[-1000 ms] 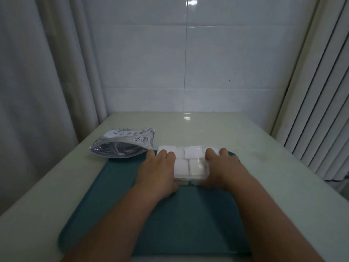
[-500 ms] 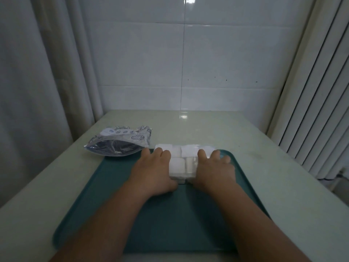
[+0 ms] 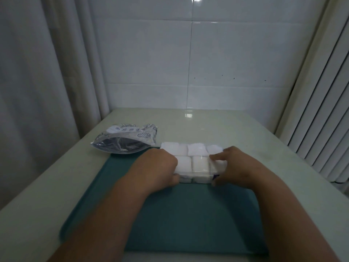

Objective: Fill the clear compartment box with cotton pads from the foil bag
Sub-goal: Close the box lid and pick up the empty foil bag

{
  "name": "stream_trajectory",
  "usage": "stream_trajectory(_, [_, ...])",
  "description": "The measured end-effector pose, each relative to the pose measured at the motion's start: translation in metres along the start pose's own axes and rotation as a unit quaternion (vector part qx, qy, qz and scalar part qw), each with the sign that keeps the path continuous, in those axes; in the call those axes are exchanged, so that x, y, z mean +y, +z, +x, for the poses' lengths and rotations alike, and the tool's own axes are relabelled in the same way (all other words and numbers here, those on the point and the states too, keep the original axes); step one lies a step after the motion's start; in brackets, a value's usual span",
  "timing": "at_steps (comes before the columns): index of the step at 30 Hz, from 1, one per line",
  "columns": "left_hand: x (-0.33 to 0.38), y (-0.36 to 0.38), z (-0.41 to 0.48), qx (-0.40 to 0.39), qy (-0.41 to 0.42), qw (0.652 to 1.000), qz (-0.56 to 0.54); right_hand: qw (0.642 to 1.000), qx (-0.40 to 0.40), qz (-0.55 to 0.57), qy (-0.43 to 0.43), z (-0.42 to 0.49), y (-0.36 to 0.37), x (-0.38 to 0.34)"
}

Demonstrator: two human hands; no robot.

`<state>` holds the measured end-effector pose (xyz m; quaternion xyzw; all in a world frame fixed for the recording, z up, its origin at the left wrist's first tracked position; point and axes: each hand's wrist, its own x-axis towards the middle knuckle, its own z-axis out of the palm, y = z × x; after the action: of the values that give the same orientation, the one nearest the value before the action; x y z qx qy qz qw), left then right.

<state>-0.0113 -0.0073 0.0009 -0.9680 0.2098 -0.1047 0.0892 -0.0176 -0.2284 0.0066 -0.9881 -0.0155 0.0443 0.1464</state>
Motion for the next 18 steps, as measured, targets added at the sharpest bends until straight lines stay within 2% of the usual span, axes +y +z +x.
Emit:
stream_trajectory(7, [-0.022, 0.008, 0.000, 0.018, -0.028, 0.988, -0.150, 0.998, -0.002, 0.056, -0.024, 0.007, 0.003, 0.014])
stream_trajectory(9, [-0.031, 0.014, -0.002, 0.012, -0.046, 0.974, -0.223, 0.998, -0.009, 0.059, -0.033, 0.007, 0.002, 0.017])
stream_trajectory(12, [-0.038, 0.020, -0.002, -0.017, -0.084, 0.934, -0.347, 0.996, -0.012, 0.074, -0.037, 0.009, 0.001, 0.021])
stream_trajectory(18, [-0.034, 0.022, -0.002, -0.024, -0.126, 0.908, -0.398, 0.994, 0.008, 0.108, -0.024, 0.012, 0.002, 0.021])
